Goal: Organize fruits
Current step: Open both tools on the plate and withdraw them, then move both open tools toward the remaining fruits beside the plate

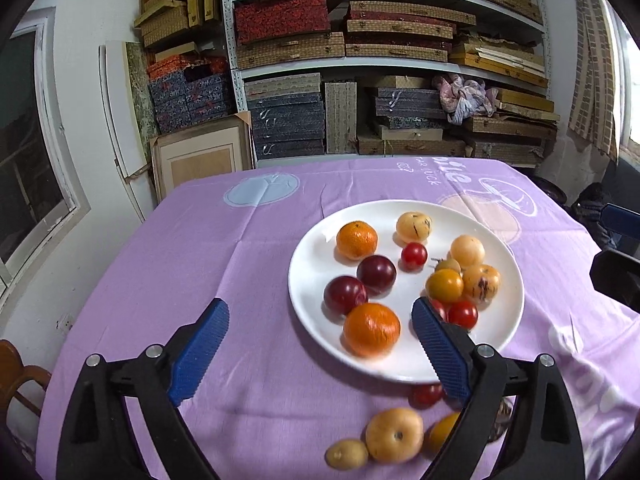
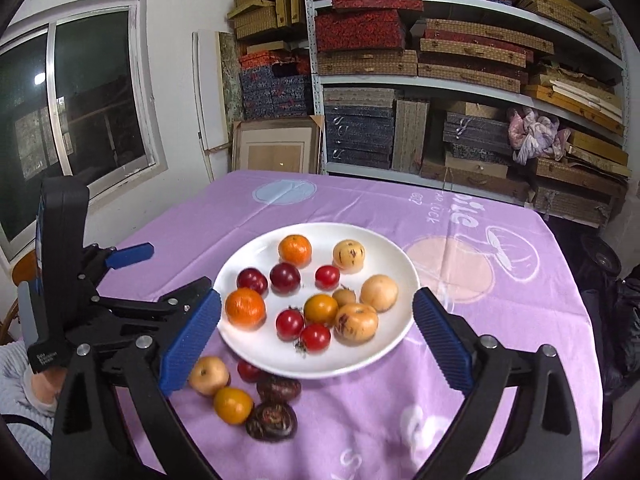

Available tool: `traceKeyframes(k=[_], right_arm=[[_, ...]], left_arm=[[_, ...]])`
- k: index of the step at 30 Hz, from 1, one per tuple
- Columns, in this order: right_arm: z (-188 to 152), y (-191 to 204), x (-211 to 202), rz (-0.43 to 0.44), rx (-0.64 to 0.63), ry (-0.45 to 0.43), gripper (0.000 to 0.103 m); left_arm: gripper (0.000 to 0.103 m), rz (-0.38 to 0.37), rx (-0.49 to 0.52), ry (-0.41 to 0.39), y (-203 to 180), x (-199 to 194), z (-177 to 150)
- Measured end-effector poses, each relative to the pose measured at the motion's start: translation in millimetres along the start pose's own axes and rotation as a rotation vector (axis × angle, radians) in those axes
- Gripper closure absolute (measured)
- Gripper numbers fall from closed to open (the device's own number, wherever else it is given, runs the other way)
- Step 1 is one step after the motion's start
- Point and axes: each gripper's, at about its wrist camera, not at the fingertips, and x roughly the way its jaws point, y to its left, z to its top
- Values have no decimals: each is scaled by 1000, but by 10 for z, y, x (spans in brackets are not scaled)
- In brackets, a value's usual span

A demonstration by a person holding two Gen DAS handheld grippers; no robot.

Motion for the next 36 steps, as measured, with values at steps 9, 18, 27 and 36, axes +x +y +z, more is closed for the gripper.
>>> traceKeyframes(k=[9, 18, 27, 36], right_arm=[[-971, -82, -119, -8, 91, 93, 7], [-1211, -237, 109, -10, 152, 166, 6], [-1201, -315, 195, -1, 196, 205, 4], [-1214, -330, 218, -2, 204, 214, 4]], left_arm=[[6, -29, 29, 100, -156, -140, -722], [6, -51, -49, 185, 15, 58, -924], [6, -37, -77, 212, 109, 121, -952], [6, -23, -162, 263, 293, 219, -964]])
